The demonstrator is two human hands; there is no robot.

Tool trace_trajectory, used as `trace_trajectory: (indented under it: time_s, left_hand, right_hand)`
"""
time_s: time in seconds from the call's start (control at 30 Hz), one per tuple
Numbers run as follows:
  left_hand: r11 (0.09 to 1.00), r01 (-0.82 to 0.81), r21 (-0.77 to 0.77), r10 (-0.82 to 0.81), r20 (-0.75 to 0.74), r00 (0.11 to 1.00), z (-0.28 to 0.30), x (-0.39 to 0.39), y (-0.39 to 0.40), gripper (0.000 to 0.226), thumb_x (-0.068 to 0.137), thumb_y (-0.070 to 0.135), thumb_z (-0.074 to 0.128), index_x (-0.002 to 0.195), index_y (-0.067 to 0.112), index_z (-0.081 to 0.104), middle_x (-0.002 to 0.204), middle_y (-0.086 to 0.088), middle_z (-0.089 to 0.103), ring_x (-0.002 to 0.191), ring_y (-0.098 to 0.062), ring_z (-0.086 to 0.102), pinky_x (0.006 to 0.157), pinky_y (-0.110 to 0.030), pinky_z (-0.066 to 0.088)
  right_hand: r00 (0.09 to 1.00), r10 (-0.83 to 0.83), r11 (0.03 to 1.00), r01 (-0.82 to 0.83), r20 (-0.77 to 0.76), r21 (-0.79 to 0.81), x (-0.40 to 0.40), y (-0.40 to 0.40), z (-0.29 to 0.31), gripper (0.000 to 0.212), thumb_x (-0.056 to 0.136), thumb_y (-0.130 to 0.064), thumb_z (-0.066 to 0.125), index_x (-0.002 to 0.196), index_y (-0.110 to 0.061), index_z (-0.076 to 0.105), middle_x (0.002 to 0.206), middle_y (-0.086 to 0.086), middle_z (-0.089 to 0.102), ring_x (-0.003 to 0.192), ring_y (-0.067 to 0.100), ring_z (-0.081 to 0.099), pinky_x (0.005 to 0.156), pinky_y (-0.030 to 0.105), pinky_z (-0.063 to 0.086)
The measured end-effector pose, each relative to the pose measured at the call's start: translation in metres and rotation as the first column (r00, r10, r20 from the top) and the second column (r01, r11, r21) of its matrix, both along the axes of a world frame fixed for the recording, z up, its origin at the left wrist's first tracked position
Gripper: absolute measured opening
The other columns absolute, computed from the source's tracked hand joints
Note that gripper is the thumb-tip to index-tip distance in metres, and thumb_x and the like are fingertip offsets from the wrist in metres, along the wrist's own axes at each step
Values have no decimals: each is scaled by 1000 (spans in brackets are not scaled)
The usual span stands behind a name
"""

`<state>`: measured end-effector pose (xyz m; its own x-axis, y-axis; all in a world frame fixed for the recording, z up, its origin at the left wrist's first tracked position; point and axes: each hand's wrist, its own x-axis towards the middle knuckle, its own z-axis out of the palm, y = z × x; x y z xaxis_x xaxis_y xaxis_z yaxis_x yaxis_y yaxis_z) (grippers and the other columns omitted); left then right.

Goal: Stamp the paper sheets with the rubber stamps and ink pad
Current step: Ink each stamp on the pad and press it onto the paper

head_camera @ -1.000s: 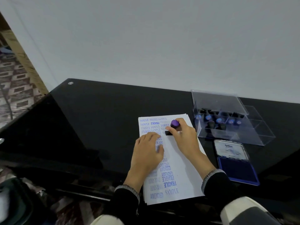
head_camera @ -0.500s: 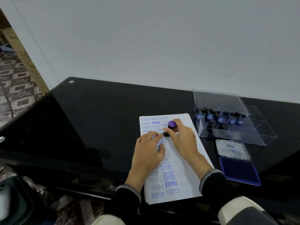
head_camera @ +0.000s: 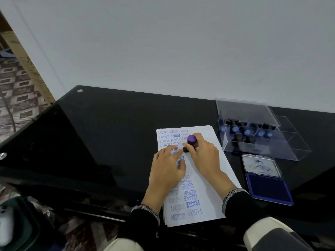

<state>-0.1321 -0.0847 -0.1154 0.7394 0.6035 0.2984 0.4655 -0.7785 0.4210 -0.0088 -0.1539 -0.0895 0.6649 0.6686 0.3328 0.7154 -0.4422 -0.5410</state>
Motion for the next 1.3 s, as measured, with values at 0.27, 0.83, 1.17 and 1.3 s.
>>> trace_trajectory:
  time_s: [0.27,0.83,1.17,1.3]
  left_hand:
    - [1000,10,-14,-9,33,999,0,-1,-1,41,93,36,47,132,26,57,134,8,50,124,-10,45,107,-29,29]
    - [951,-278,-131,277,-29,960,5,0,-6,57,97,40,41,145,10,33,156,-13,24,148,-27,8,119,-49,-1]
    - [952,-279,-127,276,-42,960,4,1,-6,57,98,41,39,146,12,32,157,-11,22,147,-24,11,119,-47,-2]
    - [950,-286,-121,280,-66,958,4,1,-6,57,98,42,37,147,13,31,157,-9,21,148,-22,10,119,-47,-3]
  right_hand:
    - [1000,2,1000,-2,14,-2,-1,0,-3,36,89,-37,61,115,-14,54,98,5,62,78,12,48,62,13,33]
    - [997,82,996,-82,2,-21,8,5,-2,32,90,-36,62,108,-12,52,89,5,65,72,15,52,62,20,38]
    - [999,29,998,-31,23,53,2,3,-8,30,89,-36,63,106,-13,55,84,3,63,68,14,52,57,14,37]
    - [999,-1,998,-2,46,63,-2,0,-9,27,90,-35,63,103,-12,55,76,-3,53,63,13,44,50,9,25]
